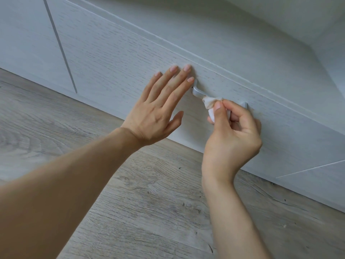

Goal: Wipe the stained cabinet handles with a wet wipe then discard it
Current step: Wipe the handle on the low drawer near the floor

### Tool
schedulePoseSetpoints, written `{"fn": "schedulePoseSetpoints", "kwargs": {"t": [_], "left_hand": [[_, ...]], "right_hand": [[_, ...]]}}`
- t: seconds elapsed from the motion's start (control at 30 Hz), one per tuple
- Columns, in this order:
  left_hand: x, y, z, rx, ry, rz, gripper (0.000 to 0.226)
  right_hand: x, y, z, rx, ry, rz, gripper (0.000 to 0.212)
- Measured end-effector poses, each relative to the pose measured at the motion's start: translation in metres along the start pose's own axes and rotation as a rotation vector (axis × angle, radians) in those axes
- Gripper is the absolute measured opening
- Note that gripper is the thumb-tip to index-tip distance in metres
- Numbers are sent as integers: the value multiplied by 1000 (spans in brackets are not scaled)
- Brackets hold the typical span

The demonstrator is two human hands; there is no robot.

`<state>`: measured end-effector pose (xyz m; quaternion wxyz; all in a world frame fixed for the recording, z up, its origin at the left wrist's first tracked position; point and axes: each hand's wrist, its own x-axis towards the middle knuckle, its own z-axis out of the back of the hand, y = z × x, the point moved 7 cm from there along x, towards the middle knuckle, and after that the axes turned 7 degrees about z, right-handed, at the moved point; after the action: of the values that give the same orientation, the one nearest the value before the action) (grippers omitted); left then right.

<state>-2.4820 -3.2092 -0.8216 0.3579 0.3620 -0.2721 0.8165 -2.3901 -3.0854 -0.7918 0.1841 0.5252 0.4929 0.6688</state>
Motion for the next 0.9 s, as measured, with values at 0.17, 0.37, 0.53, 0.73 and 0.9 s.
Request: {"fn": "schedulePoseSetpoints", "kwargs": {"t": [0.17, 0.37, 0.53, 0.73, 0.9], "left_hand": [[0, 1, -4, 2, -23, -12, 62], [-1, 1, -9, -8, -49, 7, 61], [-1, 4, -10, -12, -64, -14, 61], [0, 5, -10, -28, -59, -18, 62], [0, 7, -9, -25, -61, -25, 62]], "right_hand": [[-6, -1, -7, 34, -34, -2, 7], [-9, 1, -11, 55, -100, 67, 10], [-14, -3, -13, 125, -163, 47, 4], [-19, 0, -21, 84, -181, 53, 4], [-19, 0, -22, 45, -130, 50, 5]]}}
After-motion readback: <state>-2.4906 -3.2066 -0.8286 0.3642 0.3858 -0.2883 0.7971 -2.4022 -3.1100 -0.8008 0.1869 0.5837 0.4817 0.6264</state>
